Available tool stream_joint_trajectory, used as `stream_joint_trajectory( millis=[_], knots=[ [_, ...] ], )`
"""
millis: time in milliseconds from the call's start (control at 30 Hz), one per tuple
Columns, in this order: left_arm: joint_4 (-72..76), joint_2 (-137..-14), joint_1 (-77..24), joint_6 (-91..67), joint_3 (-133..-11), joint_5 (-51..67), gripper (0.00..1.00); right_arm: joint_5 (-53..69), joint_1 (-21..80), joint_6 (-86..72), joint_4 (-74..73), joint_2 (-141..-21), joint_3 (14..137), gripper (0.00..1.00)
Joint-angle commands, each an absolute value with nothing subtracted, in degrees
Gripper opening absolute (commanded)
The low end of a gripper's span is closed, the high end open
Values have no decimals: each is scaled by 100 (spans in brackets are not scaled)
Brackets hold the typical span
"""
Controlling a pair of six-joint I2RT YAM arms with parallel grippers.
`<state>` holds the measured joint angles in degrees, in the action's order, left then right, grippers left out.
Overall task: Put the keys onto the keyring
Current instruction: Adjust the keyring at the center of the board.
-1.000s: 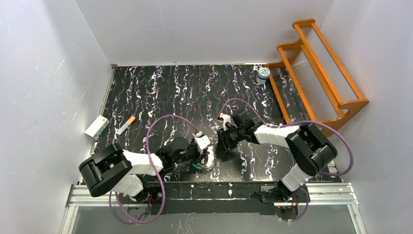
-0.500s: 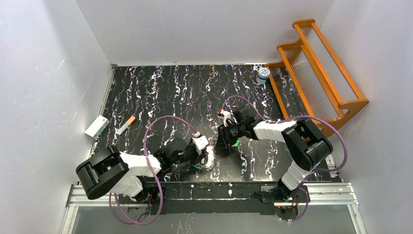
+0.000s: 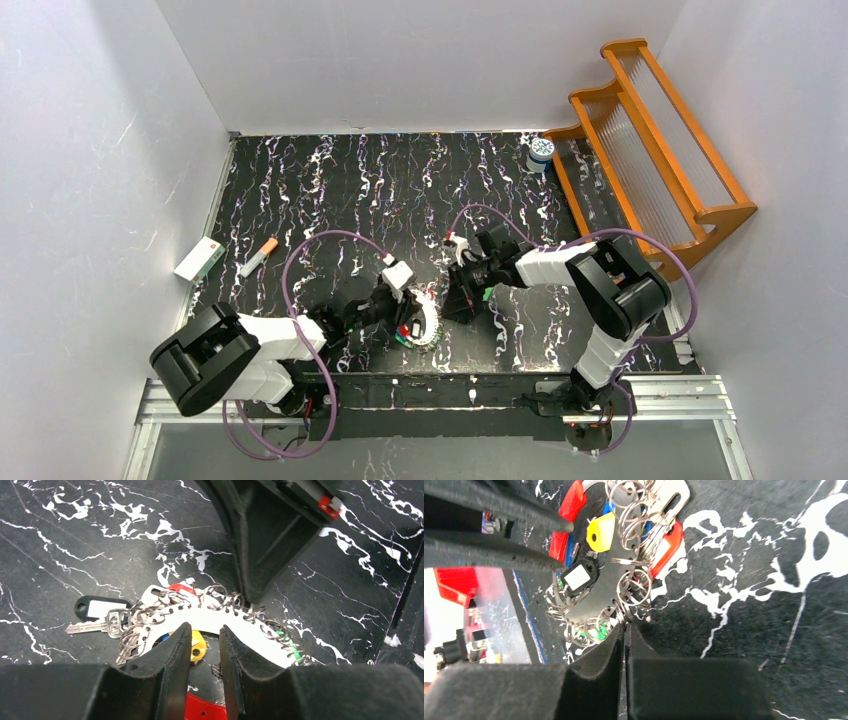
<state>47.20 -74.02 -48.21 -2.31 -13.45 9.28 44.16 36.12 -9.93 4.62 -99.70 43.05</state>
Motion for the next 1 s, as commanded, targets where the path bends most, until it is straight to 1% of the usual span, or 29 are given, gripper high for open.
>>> stream_joint_trajectory(
  millis=[0,67,333,400,500,667,800,967],
  knots=[
    [4808,-7318,-4512,-679,-1375,1139,26,4838,3639,-987,712,-9933,4184,5],
    [4808,-7277,-4382,-722,-1365,1196,26,4889,3663,-1021,750,-9915,4144,1],
    [4808,-7146,-4228,-597,-1312,1403,26,4873,3872,-1096,837,-9642,4044,1],
    [4810,-7146,-4225,-547,-1305,1478,26,4757,3907,-1076,835,-9470,3991,11],
    [4816,-7129,-4228,-421,-1301,1649,26,4575,3911,-1031,816,-9235,3908,21],
    [4825,-7115,-4228,-210,-1301,1925,26,4122,3885,-1022,747,-8958,3825,22],
    [4817,-7182,-4228,-40,-1318,2240,26,4002,3782,-1093,725,-8996,3868,22],
    [4816,-7304,-4235,206,-1364,2573,26,4181,3758,-1057,650,-9235,4017,27]
  ],
)
